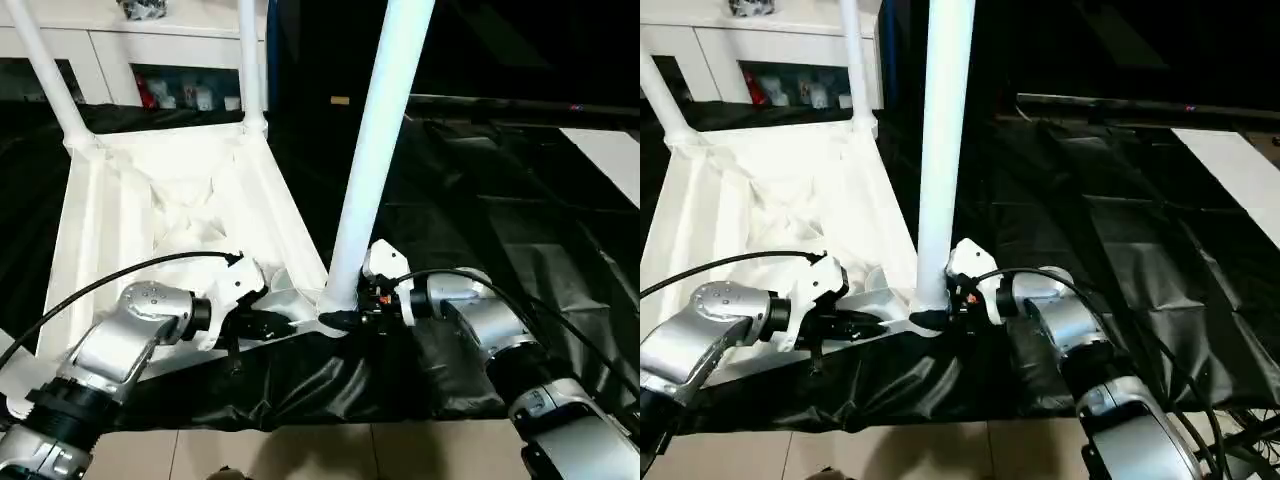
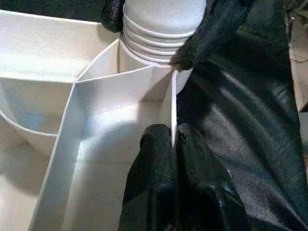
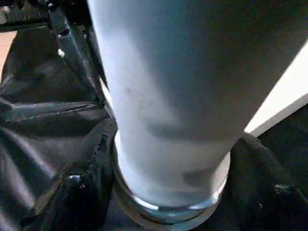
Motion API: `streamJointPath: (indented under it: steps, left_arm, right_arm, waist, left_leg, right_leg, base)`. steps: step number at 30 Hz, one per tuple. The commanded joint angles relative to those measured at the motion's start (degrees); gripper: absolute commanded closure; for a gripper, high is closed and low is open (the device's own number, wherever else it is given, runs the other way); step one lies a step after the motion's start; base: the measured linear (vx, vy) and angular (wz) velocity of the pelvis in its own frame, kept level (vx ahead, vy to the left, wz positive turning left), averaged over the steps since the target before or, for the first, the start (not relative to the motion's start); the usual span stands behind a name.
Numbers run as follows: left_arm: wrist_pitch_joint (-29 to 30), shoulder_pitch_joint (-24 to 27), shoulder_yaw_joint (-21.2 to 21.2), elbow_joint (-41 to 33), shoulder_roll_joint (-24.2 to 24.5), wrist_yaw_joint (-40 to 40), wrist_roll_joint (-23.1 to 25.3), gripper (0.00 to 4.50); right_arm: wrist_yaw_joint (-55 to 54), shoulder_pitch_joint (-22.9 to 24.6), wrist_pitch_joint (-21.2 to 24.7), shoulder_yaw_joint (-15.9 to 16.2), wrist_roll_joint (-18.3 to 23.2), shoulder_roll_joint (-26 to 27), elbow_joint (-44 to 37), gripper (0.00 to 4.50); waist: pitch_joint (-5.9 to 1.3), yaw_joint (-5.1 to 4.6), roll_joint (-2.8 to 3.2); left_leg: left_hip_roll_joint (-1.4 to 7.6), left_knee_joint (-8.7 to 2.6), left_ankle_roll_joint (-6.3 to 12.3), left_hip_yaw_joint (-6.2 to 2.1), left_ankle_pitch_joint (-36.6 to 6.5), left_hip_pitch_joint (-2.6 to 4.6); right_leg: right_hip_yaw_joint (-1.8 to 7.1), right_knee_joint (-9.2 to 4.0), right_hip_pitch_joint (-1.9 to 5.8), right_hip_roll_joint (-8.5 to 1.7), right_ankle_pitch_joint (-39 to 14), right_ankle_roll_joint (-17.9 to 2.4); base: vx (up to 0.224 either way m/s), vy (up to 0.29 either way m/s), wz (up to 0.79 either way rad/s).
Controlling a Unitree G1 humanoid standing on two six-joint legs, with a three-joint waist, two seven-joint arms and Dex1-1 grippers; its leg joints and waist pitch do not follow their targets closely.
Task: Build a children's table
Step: Rotate leg to tighten
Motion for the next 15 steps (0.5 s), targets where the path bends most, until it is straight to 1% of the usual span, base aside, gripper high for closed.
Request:
streamJointPath:
  steps: [1, 2, 3, 4, 5, 6, 7, 8, 9, 10, 11, 12, 13, 14, 15]
  left_arm:
    - [0.1, -0.2, -1.0, 2.3, -1.9, 1.7, 0.9, 4.50]
    - [0.2, -1.2, -0.8, 3.8, -3.6, 4.3, 1.7, 4.50]
    - [0.4, -2.5, -0.7, 5.1, -5.6, 7.0, 2.5, 4.50]
    - [0.6, -3.6, -0.8, 6.2, -7.7, 9.6, 3.1, 4.50]
    - [0.7, -4.8, -0.8, 7.5, -10.1, 12.3, 3.7, 4.50]
    - [1.1, -5.8, -0.9, 8.5, -12.2, 14.5, 4.1, 4.50]
    - [1.1, -6.5, -1.1, 9.3, -13.7, 16.0, 4.5, 4.50]
    - [1.3, -7.8, -1.4, 10.9, -16.3, 18.3, 5.1, 4.50]
    - [1.3, -8.6, -1.6, 12.3, -18.1, 19.8, 5.7, 4.50]
    - [1.0, -9.1, -2.0, 13.1, -19.0, 20.5, 6.3, 4.50]
    - [1.0, -9.1, -2.0, 13.1, -19.0, 20.5, 6.3, 4.50]
    - [0.3, -9.8, -2.4, 14.3, -19.9, 21.4, 7.3, 4.50]
    - [-0.5, -10.2, -2.9, 15.1, -20.3, 21.6, 8.2, 4.50]
    - [-1.4, -10.6, -3.4, 15.8, -20.4, 21.0, 8.9, 4.50]
    - [-2.1, -10.8, -3.5, 16.2, -20.5, 20.5, 9.3, 4.50]
  right_arm:
    - [-4.6, -1.2, -0.6, -2.5, 0.2, 1.0, 1.3, 1.73]
    - [-8.0, -0.6, -0.3, -3.1, 0.0, 2.0, 1.6, 1.74]
    - [-11.9, 0.4, 0.1, -3.7, -0.4, 3.4, 1.5, 1.74]
    - [-15.5, 1.5, 0.6, -4.2, -0.6, 4.8, 1.2, 1.75]
    - [-19.2, 2.8, 1.3, -4.7, -0.7, 6.5, 0.6, 1.75]
    - [-22.7, 3.8, 1.6, -5.0, -1.0, 8.0, 0.2, 1.75]
    - [-25.8, 4.5, 1.7, -5.3, -1.3, 9.3, 0.1, 1.75]
    - [-30.3, 4.9, 2.2, -6.4, -1.0, 11.6, 0.5, 1.75]
    - [-33.6, 5.0, 2.5, -7.4, -0.7, 13.4, 1.1, 1.75]
    - [-35.3, 5.0, 2.4, -8.0, -0.4, 14.5, 1.4, 1.75]
    - [-35.3, 5.0, 2.4, -8.0, -0.4, 14.5, 1.4, 1.75]
    - [-36.8, 4.9, 2.1, -8.5, -0.4, 15.7, 1.5, 1.75]
    - [-36.8, 5.0, 1.6, -8.4, -0.4, 16.5, 1.0, 1.75]
    - [-35.1, 5.3, 0.3, -7.4, -0.9, 16.7, -0.3, 1.40]
    - [-33.7, 5.5, -0.6, -6.7, -1.2, 16.7, -1.2, 1.40]
  waist:
    - [-2.93, -0.04, 0.15]
    - [-2.80, -0.07, -0.15]
    - [-2.85, 0.06, -0.12]
    - [-2.75, -0.06, -0.18]
    - [-2.86, 0.05, -0.15]
    - [-2.88, 0.08, -0.14]
    - [-2.86, 0.03, 0.18]
    - [-2.85, 0.00, 0.04]
    - [-2.78, 0.02, 0.37]
    - [-2.86, -0.18, 0.39]
    - [-2.99, -0.15, 0.34]
    - [-3.09, -0.11, 0.33]
    - [-2.99, -0.11, 1.18]
    - [-2.98, -0.17, 1.00]
    - [-2.99, -0.12, 0.82]
  left_leg:
    - [1.42, -4.44, -1.58, -1.17, -18.8, 0.76]
    - [1.41, -4.48, -1.67, -1.22, -18.9, 0.69]
    - [1.39, -4.44, -1.85, -1.30, -18.9, 0.86]
    - [1.38, -4.51, -2.26, -1.31, -19.1, 0.97]
    - [1.35, -4.52, -2.47, -1.34, -19.1, 1.07]
    - [1.28, -4.51, -2.37, -1.44, -20.0, 1.15]
    - [1.22, -4.59, -2.38, -1.44, -20.1, 1.13]
    - [1.20, -4.59, -2.38, -1.40, -20.2, 1.14]
    - [1.16, -4.61, -2.55, -1.41, -21.3, 1.55]
    - [0.96, -4.56, -2.52, -1.48, -22.6, 1.63]
    - [1.00, -4.64, -2.54, -1.72, -22.9, 1.47]
    - [1.03, -4.75, -2.20, -1.80, -23.0, 1.16]
    - [1.00, -4.79, -2.15, -1.79, -23.8, 1.34]
    - [0.89, -4.69, -1.99, -1.75, -24.9, 1.57]
    - [0.87, -4.64, -1.91, -1.74, -25.2, 1.57]
  right_leg:
    - [2.33, -5.25, 1.61, -3.80, -25.9, -8.6]
    - [2.33, -5.37, 1.54, -3.89, -27.7, -7.9]
    - [2.28, -5.55, 1.47, -4.00, -28.7, -7.5]
    - [2.26, -5.75, 1.27, -3.90, -30.1, -6.6]
    - [2.24, -5.84, 1.24, -3.97, -30.4, -6.1]
    - [2.10, -5.98, 1.13, -4.05, -31.5, -5.7]
    - [2.09, -6.09, 1.13, -4.00, -31.7, -5.5]
    - [2.07, -6.24, 1.03, -3.97, -31.8, -5.2]
    - [2.03, -6.50, 0.64, -3.93, -32.5, -4.9]
    - [1.87, -6.76, 0.58, -3.84, -33.7, -4.4]
    - [1.69, -6.63, 0.88, -3.99, -33.8, -4.2]
    - [1.64, -6.66, 1.03, -4.08, -33.7, -3.8]
    - [1.78, -6.87, 0.65, -4.00, -33.5, -3.7]
    - [1.65, -7.24, 0.44, -3.87, -34.1, -3.3]
    - [1.66, -7.31, 0.46, -3.92, -34.4, -3.2]
  base:
    - [0.000, 0.000, 0.00]
    - [0.000, 0.000, 0.00]
    - [0.000, 0.000, 0.00]
    - [0.000, 0.000, 0.00]
    - [0.000, 0.000, 0.00]
    - [0.000, 0.000, 0.00]
    - [0.000, 0.000, 0.00]
    - [0.000, 0.000, 0.00]
    - [0.000, 0.000, 0.00]
    - [0.000, 0.000, 0.00]
    - [0.000, 0.000, 0.00]
    - [0.000, 0.000, 0.00]
    - [0.000, 0.000, 0.00]
    - [0.000, 0.000, 0.00]
    - [0.000, 0.000, 0.00]
